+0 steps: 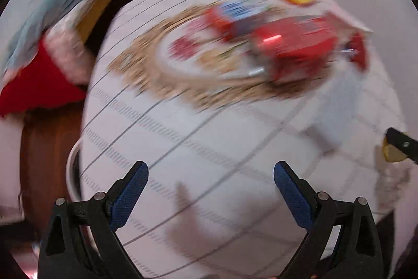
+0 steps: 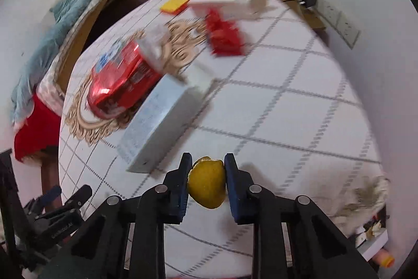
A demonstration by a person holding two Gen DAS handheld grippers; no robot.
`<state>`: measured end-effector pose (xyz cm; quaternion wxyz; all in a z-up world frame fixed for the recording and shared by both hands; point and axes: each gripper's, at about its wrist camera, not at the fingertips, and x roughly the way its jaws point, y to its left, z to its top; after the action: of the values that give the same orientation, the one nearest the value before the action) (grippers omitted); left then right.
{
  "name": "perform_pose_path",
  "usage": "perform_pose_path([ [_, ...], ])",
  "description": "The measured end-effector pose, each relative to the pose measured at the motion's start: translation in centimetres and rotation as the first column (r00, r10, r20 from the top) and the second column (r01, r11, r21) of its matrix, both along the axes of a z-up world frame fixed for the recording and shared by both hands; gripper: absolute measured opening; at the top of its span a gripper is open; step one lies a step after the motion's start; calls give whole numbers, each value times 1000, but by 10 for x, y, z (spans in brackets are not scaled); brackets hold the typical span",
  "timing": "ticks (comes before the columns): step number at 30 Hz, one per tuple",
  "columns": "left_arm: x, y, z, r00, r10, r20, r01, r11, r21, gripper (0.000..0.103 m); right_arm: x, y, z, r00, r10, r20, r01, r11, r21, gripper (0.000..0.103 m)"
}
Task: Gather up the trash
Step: 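Grasp the yellow round food piece with the right tool, then grasp the white cardboard box with the left tool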
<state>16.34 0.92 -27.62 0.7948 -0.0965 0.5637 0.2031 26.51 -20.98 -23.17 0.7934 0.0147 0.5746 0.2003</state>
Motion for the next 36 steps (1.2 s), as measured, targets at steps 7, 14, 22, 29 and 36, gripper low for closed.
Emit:
perform_pose_path([
  [7, 83, -55, -2, 958, -285, 0, 284, 955, -84, 98, 38, -60, -6, 991, -133, -28, 132, 991, -37, 26],
  [14, 130, -80, -25, 921, -384, -71, 377, 921, -96, 92, 53, -82, -17, 978, -187, -94, 188, 982, 6, 27],
  [22, 136, -85, -30, 931, -359, -69, 351, 930, -113, 42, 53, -81, -18, 978, -187, -90, 189, 982, 4, 27],
  [29, 113, -84, -6, 948, -318, -2, 316, 944, -92, 35, 48, -79, -11, 981, -173, -83, 174, 985, 7, 27],
  [36, 60, -62, 48, 972, -208, 112, 216, 974, -61, 35, 29, -66, 23, 992, -121, -29, 123, 991, 44, 27],
])
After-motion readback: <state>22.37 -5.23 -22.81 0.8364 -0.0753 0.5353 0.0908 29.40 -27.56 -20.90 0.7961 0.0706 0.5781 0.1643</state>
